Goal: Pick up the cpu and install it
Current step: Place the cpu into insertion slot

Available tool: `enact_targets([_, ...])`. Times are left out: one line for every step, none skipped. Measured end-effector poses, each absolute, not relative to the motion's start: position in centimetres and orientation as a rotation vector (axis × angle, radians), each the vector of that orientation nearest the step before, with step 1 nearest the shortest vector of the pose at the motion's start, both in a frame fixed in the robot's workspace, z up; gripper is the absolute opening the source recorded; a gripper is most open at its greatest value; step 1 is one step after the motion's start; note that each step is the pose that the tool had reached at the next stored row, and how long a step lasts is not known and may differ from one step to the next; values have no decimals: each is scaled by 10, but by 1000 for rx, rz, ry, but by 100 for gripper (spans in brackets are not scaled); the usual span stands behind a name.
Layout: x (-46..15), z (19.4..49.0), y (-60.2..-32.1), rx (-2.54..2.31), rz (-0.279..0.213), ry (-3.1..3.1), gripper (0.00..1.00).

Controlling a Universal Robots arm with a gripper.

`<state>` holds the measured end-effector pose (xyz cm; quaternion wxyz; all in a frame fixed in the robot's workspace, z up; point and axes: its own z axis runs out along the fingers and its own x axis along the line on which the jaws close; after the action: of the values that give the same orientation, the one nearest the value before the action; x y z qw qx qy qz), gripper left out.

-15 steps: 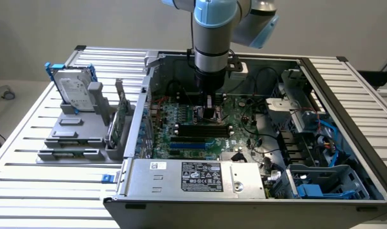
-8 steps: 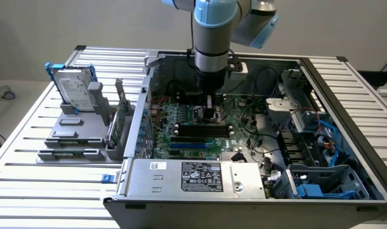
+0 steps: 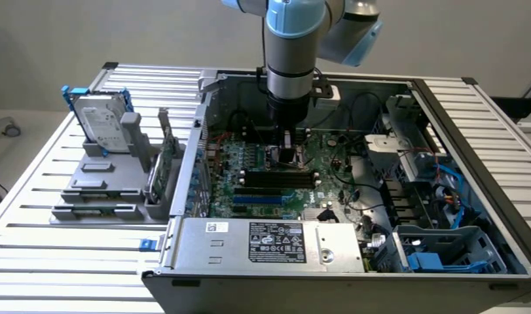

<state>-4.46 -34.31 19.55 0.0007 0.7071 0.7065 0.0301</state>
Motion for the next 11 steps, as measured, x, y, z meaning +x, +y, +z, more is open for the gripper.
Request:
enact_targets([-45,195,-343,2219,94,2219,54])
enact_targets([-44,195,-343,2218,94,2220,54])
enact_targets([-44,195,-343,2217,94,2222,54])
enact_targets([-44,195,-343,2216,94,2223,54])
enact_targets([-44,195,-343,2216,96,2224,54])
enact_targets([-44,195,-343,2215,97,2225,55])
enact_targets([-44,195,-343,2214,96,2225,55])
enact_targets([-44,195,-343,2213,95,2226,62])
enact_targets([-44,195,-343,2213,94,2226,62])
enact_targets([-44,195,-343,2212,94,2227,62])
enact_targets([-44,195,-343,2212,94,2227,62])
